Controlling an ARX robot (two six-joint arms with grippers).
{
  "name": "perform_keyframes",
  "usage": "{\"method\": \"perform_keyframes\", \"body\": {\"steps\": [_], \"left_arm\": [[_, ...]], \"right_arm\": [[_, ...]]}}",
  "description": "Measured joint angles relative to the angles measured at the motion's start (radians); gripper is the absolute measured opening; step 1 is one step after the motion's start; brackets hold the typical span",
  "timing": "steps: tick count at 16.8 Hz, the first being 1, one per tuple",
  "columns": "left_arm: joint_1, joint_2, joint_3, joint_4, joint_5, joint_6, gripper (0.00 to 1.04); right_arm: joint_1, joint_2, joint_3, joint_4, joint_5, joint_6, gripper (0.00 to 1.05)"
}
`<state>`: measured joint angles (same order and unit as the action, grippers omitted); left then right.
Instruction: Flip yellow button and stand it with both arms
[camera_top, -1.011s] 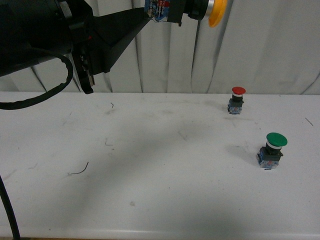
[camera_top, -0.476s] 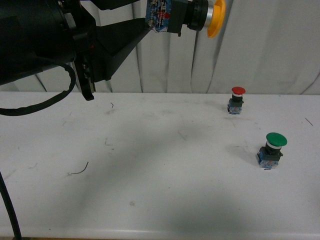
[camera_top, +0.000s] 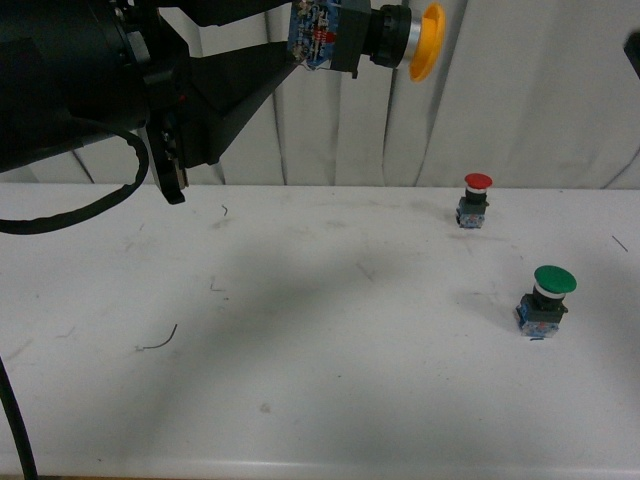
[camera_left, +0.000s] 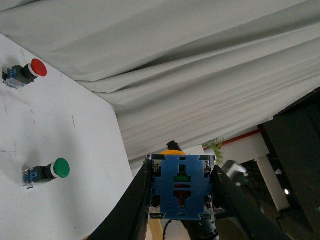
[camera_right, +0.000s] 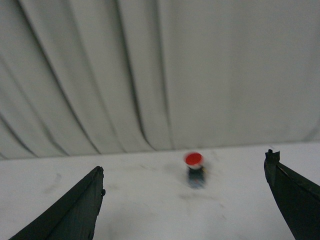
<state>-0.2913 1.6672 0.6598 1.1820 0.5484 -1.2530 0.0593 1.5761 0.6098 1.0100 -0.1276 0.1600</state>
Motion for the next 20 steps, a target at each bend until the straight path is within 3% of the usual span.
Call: {"method": "perform_keyframes", "body": {"steps": [4,6,12,18,20], "left_arm": [[0.000,0.002,0.000,0.001,0.003,0.003,0.30],[0.000,0.002,0.000,0.000,0.005,0.004,0.30],[-0.001,0.002,0.000,-0.005,0.006,0.004,0.30],[-0.001,0.002,0.000,-0.010,0.008,0.005,0.30],[0.000,0.002,0.005,-0.014,0.010,0.005,0.30]], "right_arm": [[0.101,-0.053,-0.062,0.273,-0.286,0.238,0.98],[0.126,-0.045,-0.105,0.277,-0.402,0.381,0.98],[0.134,-0.006,-0.112,0.275,-0.472,0.531,0.98],[0.144,0.128,-0.011,0.275,-0.472,0.890,0.98],[0.164,0.153,0.037,0.274,-0.478,0.949,0.98]]}}
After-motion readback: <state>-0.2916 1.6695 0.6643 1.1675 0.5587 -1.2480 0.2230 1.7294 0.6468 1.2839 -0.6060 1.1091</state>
